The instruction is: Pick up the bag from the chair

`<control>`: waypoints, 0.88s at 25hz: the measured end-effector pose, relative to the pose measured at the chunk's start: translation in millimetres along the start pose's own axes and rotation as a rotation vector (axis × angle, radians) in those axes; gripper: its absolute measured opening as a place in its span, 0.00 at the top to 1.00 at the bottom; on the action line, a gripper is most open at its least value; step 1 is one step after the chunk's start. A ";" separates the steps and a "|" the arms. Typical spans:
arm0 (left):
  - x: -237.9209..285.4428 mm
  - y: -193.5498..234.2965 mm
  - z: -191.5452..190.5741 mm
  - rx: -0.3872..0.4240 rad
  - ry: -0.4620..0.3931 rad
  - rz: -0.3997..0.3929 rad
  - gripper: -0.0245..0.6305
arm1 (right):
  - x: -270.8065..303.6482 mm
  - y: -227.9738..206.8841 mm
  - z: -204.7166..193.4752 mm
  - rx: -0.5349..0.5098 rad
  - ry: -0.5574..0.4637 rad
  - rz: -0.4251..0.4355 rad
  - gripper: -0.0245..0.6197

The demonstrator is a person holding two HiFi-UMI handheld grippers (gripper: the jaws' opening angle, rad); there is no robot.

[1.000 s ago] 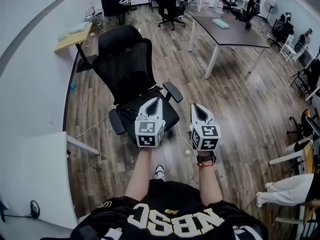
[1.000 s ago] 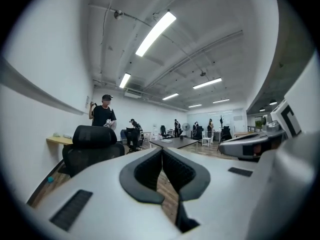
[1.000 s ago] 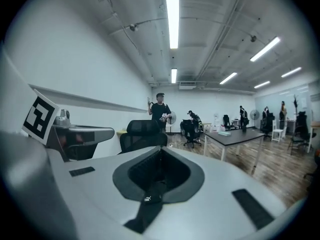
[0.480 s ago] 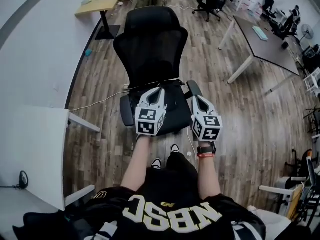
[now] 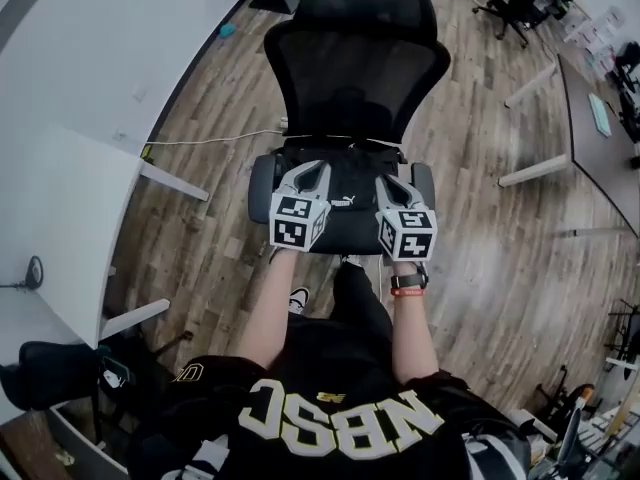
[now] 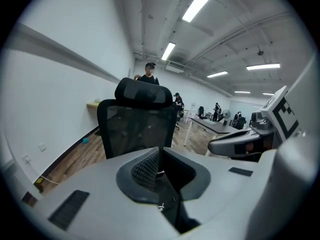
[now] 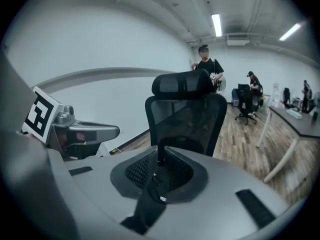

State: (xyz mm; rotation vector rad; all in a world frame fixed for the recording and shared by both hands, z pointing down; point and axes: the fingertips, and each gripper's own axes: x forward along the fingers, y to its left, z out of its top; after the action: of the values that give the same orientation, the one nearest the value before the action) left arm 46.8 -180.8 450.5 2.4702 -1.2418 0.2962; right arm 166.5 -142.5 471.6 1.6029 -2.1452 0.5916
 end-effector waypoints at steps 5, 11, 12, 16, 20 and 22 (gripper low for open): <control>31.0 26.7 -40.6 -0.068 0.077 0.075 0.94 | 55.6 -9.8 -34.9 -0.002 0.124 0.094 0.82; 57.0 55.5 -99.8 -0.136 0.181 0.140 0.93 | 105.2 -22.8 -87.5 0.027 0.256 0.151 0.73; 60.1 60.3 -110.4 -0.147 0.199 0.149 0.93 | 112.5 -25.6 -96.6 0.033 0.275 0.155 0.73; 76.5 72.9 -157.7 -0.224 0.280 0.164 0.83 | 138.8 -42.0 -132.6 0.041 0.369 0.161 0.66; 87.5 90.6 -205.4 -0.292 0.359 0.159 0.66 | 171.2 -49.3 -171.7 0.061 0.440 0.153 0.57; 93.1 103.2 -224.8 -0.300 0.391 0.178 0.61 | 189.5 -53.2 -185.2 0.075 0.449 0.150 0.52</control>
State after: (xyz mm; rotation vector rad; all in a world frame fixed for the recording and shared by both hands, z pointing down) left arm 13.1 -214.2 710.4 1.9377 -1.2316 0.5642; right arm 178.9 -204.5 734.4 1.2055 -1.9265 0.9857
